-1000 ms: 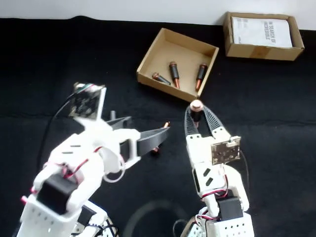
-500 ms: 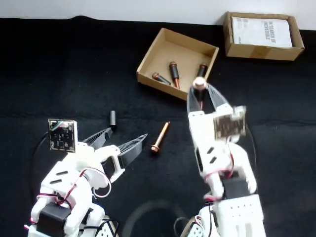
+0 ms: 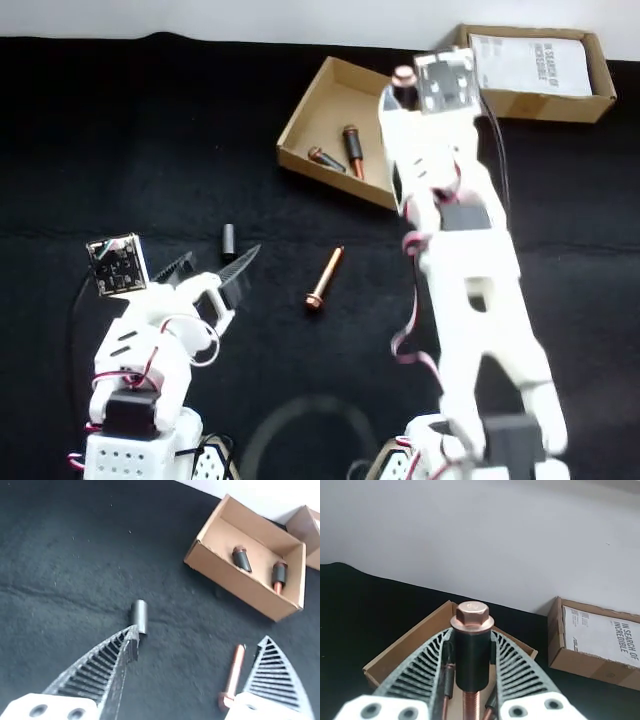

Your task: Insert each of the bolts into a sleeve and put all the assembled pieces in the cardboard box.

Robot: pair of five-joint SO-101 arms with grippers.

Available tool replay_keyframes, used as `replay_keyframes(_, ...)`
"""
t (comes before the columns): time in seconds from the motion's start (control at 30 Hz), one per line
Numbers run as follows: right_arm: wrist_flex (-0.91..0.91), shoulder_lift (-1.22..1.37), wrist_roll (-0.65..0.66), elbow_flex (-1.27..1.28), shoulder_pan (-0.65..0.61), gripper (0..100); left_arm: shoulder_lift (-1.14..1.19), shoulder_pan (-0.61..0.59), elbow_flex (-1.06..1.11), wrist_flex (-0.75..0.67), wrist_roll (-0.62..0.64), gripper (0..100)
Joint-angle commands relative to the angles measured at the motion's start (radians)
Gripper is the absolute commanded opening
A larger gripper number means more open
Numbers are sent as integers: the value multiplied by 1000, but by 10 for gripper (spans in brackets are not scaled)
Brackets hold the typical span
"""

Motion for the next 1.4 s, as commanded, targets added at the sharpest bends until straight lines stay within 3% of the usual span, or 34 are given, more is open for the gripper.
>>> replay_keyframes(0.0, -25, 136, 5, -209, 7, 8, -13, -16, 44, -106, 5, 357)
replay_keyframes(0.17, 12, 354, 5, -423, -2, 8, -13, -19, 124, -155, 6, 357)
replay_keyframes(0.43, 429, 716, 5, -909, -15, 8, -13, 22, 124, 5, 6, 357)
replay_keyframes(0.67, 590, 1029, 5, -1288, 2, 8, -15, 25, 124, 5, 6, 357)
replay_keyframes(1.0, 792, 1279, 12, -1567, 2, 13, -15, 25, 124, 5, 6, 357)
replay_keyframes(1.2, 915, 1283, 227, -1684, -15, 139, -15, 25, 124, 5, 6, 357)
replay_keyframes(1.37, 1141, 1283, 322, -1920, -38, 143, -15, 19, 124, 5, 6, 357)
